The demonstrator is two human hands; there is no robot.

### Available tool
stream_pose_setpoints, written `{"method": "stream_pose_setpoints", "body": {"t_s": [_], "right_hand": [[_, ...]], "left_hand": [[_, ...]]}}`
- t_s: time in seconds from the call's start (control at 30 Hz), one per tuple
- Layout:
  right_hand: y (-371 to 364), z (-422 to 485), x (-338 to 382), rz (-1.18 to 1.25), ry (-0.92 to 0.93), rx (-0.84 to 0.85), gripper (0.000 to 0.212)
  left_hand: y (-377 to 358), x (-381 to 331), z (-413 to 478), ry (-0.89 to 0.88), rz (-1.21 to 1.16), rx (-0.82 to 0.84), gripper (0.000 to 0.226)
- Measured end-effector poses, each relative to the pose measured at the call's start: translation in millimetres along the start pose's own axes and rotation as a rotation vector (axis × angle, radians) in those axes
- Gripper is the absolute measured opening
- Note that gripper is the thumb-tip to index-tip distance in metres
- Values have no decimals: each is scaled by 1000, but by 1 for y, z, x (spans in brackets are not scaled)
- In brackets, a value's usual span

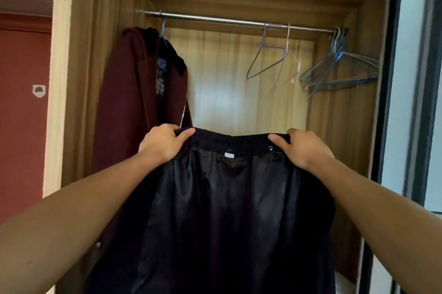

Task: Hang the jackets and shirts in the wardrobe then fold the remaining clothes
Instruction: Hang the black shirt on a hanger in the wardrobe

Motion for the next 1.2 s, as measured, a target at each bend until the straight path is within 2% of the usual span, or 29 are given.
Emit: {"method": "stream_pose_setpoints", "body": {"t_s": [0.07, 0.27, 0.6, 0.73, 1.0, 1.1, 1.2], "right_hand": [[-8, 23, -4, -10, -8, -18, 70], [-23, 88, -14, -43, -37, -89, 73], [-51, 202, -32, -62, -10, -191, 71], [-62, 239, -37, -57, 7, -247, 71], [-167, 236, -53, 33, 10, -191, 70], [-220, 207, -58, 59, 15, -159, 69], [-278, 167, -63, 63, 19, -37, 64]], "left_hand": [[-12, 0, 29, -20, -15, -9, 62], [-41, 1, 105, -80, -32, -28, 55], [-93, 6, 213, -72, -45, -60, 61], [-104, -1, 244, -65, -80, -137, 59], [-180, 54, 219, 44, -116, -133, 55], [-222, 83, 189, 102, -145, -80, 55], [-267, 114, 153, 144, -113, 13, 65]]}}
Point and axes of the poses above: each hand's wrist, its own z-axis towards the middle knuckle, its own y-axis out of the back of the hand, x = y × z, the point moved 5 cm from there along z, towards the middle knuckle, and after that the axes turned 1 degree about -z, right-handed, at the moved point
